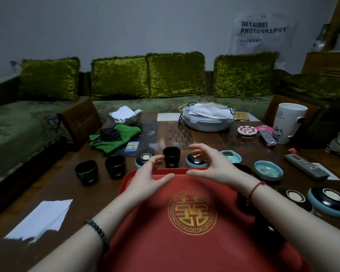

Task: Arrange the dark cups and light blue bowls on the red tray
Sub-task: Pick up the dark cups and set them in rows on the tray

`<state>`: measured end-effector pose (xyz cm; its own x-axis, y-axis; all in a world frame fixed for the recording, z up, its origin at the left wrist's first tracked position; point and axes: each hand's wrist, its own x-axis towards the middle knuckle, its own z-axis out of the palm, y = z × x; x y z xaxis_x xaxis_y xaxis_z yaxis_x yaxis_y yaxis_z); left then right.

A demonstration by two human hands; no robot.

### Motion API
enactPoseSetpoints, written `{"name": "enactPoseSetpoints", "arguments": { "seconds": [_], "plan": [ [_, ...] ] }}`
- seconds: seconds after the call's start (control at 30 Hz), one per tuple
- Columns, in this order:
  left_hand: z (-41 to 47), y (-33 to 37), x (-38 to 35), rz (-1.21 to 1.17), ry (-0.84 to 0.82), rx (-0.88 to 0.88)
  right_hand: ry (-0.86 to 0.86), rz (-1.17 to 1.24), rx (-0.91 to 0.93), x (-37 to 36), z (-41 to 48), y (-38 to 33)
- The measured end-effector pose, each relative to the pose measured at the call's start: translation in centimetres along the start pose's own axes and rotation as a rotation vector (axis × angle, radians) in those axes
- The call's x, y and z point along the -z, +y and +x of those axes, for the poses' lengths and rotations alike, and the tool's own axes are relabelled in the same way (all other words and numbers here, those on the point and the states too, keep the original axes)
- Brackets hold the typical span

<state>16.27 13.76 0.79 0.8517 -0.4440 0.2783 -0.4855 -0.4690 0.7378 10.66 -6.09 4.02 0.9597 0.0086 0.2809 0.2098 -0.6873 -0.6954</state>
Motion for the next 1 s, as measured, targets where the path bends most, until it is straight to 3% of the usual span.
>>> {"name": "enactPoseSetpoints", "arguments": {
  "seconds": [0.23, 0.77, 1.0],
  "plan": [
    [3.9, -2.4, 0.3, 0.020, 0.026, 0.079, -0.040, -0.097, -0.066, -1.8, 4.8, 2.3],
    [10.0, -5.8, -2.5, 0.412, -0.090, 0.073, -0.165, -0.286, -0.126, -4.1, 11.2, 6.1],
    [10.3, -5.9, -3.2, 0.293, -0.028, 0.101, -0.162, -0.261, -0.151, -4.4, 11.2, 6.2]
  ]
}}
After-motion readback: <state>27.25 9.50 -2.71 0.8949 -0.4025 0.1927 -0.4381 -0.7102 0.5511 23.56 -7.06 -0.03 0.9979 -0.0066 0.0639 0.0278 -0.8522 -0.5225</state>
